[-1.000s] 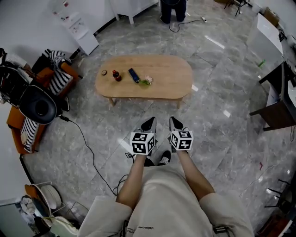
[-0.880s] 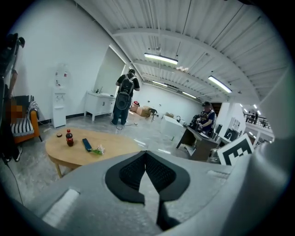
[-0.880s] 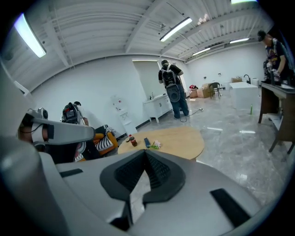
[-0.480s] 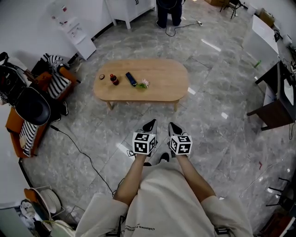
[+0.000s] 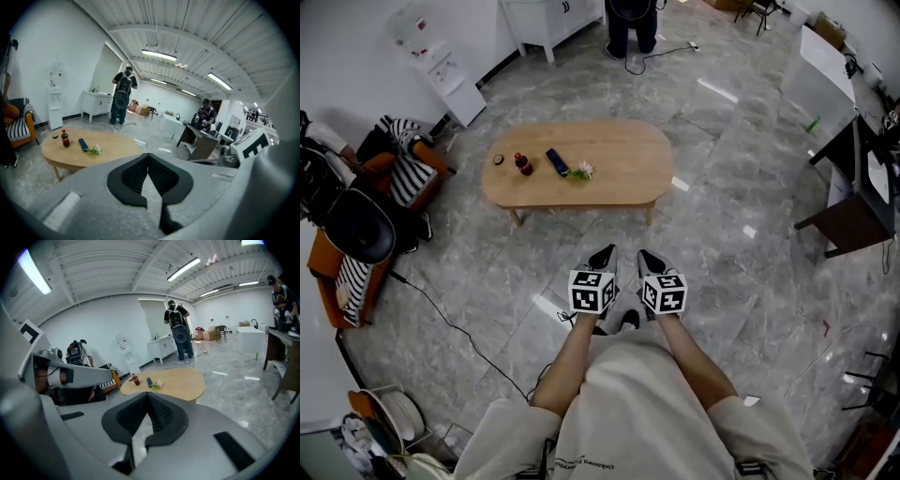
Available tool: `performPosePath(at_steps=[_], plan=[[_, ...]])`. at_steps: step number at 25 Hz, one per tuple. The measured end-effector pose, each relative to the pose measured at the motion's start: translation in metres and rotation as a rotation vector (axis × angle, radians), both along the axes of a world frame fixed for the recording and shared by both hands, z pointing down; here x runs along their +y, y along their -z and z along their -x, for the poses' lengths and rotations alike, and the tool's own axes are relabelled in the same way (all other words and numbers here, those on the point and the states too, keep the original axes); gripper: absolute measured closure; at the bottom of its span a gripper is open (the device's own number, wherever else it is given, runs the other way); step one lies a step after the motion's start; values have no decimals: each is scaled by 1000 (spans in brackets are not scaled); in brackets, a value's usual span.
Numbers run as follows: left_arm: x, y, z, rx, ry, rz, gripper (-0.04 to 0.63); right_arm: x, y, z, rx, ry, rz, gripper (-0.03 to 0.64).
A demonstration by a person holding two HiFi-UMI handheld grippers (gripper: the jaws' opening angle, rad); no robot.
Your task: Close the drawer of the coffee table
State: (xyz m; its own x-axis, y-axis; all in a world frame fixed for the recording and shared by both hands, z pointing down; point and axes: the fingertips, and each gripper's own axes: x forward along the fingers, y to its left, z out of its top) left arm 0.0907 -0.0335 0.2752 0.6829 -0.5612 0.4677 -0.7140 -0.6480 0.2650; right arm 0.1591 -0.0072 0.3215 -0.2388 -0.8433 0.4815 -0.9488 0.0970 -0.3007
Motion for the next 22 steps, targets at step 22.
performPosePath(at_steps=[22], plan=[[15, -7, 12, -5, 25, -6, 586, 9, -1, -11, 10, -49, -20, 601]])
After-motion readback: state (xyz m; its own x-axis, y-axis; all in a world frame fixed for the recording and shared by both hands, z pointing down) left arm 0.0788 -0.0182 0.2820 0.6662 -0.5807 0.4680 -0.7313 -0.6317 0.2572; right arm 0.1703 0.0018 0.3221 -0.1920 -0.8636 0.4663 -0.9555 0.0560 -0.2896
